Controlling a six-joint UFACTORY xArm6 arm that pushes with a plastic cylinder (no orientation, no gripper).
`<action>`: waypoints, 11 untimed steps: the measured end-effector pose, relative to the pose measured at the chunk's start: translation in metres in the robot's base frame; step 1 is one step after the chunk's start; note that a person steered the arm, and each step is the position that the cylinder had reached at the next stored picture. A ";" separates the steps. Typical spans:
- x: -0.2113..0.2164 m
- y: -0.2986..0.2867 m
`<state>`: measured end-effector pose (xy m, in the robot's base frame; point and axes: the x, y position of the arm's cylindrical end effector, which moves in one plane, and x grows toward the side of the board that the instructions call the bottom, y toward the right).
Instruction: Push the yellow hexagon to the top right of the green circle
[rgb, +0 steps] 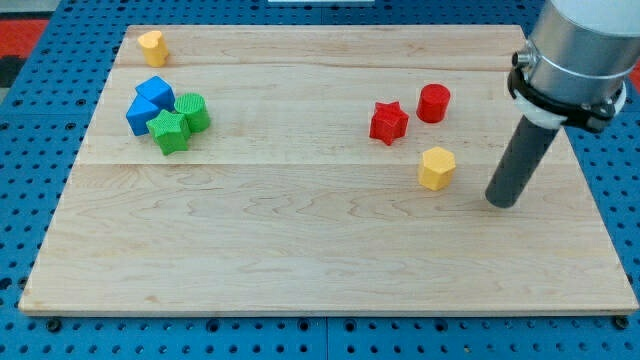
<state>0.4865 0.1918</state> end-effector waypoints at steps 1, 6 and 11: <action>-0.030 -0.043; -0.070 -0.268; -0.148 -0.280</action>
